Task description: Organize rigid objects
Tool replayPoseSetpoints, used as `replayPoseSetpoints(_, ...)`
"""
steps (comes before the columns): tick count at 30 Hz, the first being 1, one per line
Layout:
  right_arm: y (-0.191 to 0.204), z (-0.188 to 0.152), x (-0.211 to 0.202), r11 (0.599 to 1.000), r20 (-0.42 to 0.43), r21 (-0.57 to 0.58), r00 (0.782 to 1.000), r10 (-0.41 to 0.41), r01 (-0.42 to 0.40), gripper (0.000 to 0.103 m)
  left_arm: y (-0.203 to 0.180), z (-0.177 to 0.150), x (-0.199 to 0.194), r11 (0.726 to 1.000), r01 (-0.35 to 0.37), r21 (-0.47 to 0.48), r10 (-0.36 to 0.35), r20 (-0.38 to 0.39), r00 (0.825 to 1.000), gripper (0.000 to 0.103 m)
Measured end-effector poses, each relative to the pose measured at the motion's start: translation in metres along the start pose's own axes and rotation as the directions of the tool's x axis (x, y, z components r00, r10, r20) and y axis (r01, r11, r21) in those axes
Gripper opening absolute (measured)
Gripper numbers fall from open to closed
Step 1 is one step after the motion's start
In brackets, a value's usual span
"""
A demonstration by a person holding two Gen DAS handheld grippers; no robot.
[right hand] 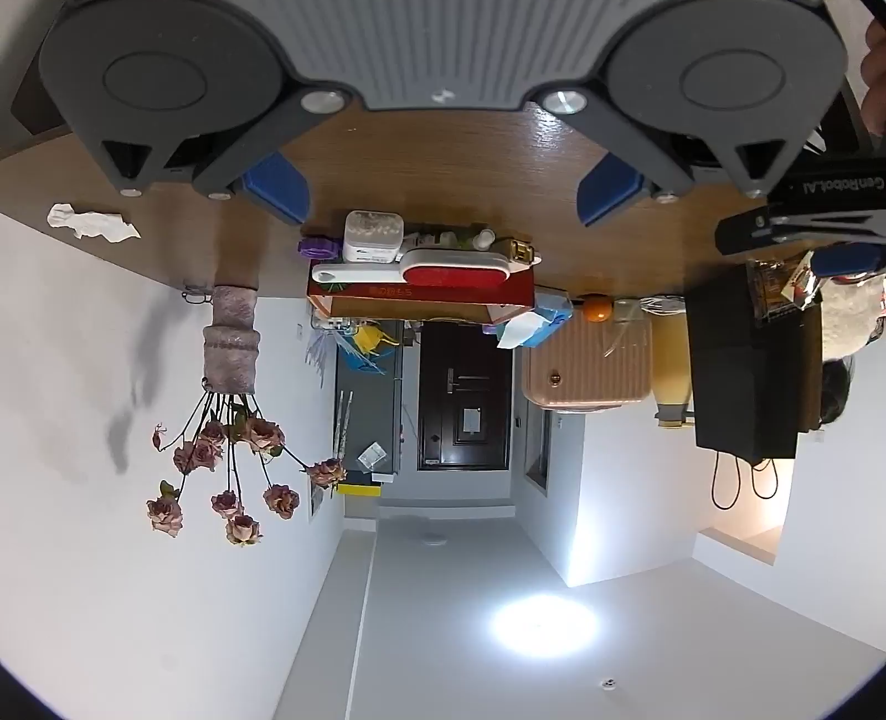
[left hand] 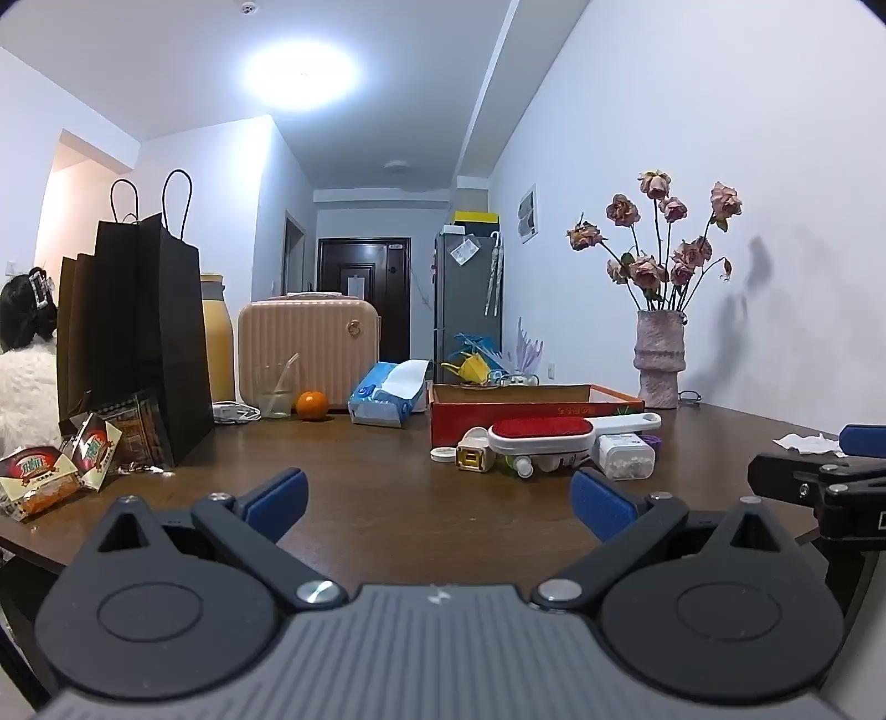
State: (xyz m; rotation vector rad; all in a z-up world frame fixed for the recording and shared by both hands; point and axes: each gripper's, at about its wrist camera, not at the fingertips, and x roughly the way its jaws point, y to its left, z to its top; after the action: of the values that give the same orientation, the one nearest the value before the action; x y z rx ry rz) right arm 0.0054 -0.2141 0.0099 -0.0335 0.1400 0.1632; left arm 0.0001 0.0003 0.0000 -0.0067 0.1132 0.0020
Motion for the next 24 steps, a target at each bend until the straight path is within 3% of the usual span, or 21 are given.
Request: replayPoseSetpoints(24,0.000,-0.002,0.001,1.000,-0.021,-0.004,1.000,-0.006,0.005,0.103,-0.007,-0.001,-0.004,1.000,0.017,0.025,-0.017,0.017,1.000,0.103)
